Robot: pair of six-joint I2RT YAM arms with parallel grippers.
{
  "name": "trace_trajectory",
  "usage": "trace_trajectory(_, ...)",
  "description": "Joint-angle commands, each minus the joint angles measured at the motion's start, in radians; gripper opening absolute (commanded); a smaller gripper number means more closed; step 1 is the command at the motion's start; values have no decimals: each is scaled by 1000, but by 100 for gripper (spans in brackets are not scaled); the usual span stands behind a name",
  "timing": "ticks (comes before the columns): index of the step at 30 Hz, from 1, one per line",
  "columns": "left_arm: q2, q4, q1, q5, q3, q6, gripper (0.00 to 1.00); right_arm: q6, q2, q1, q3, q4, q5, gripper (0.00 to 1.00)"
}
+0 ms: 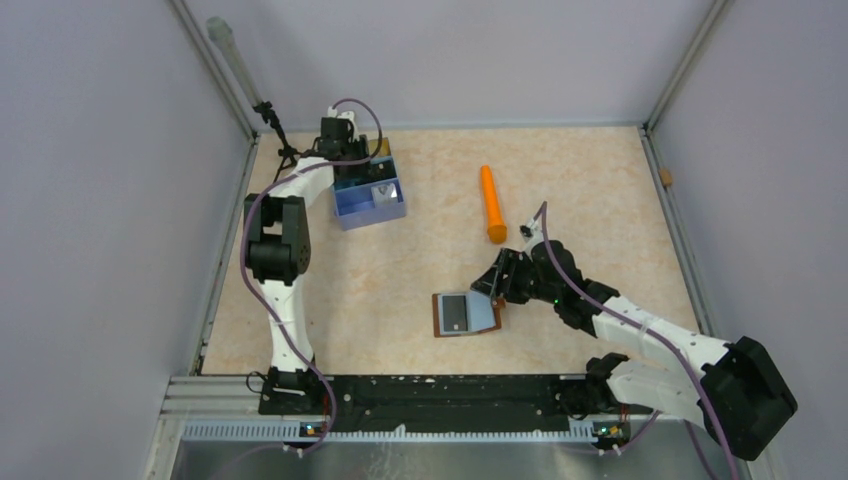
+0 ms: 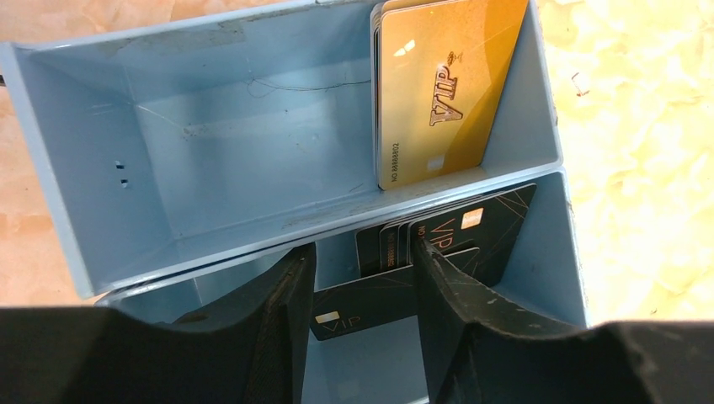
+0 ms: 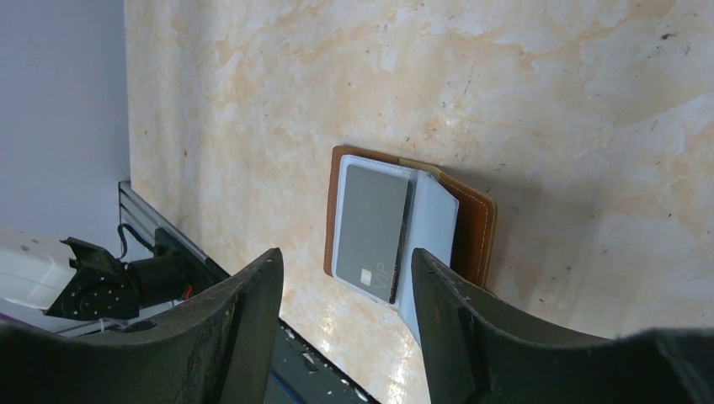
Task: Put the credit cards into the card holder
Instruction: Pick up the credit card from the storage box.
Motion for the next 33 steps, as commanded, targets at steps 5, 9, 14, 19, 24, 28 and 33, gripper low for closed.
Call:
trace_trajectory(5,-52,36,30,-66,-30,3,41,6,-28,-12,-9,23,0,56)
trace_trajectory(9,-69,47,38,-58,-47,-6,37,7,-28,-12,-8,24,-2,56)
trace_trajectory(14,-102,102,50,-6,-98,-15,32,5,-28,-12,-10,23,-2,56)
trace_trajectory(19,-106,135,55,65,-107,-8,34,4,-30,-12,-10,19,-2,56)
trace_trajectory(24,-87,159,72,162,-106,-28,39,3,-30,-12,-9,19,-2,56)
trace_trajectory(28,-66,179,84,252,-105,-30,41,2,-28,-11,-9,16,1,56)
trace_trajectory(33,-48,179,87,283,-100,-24,45,0,-21,-12,-6,17,-1,56)
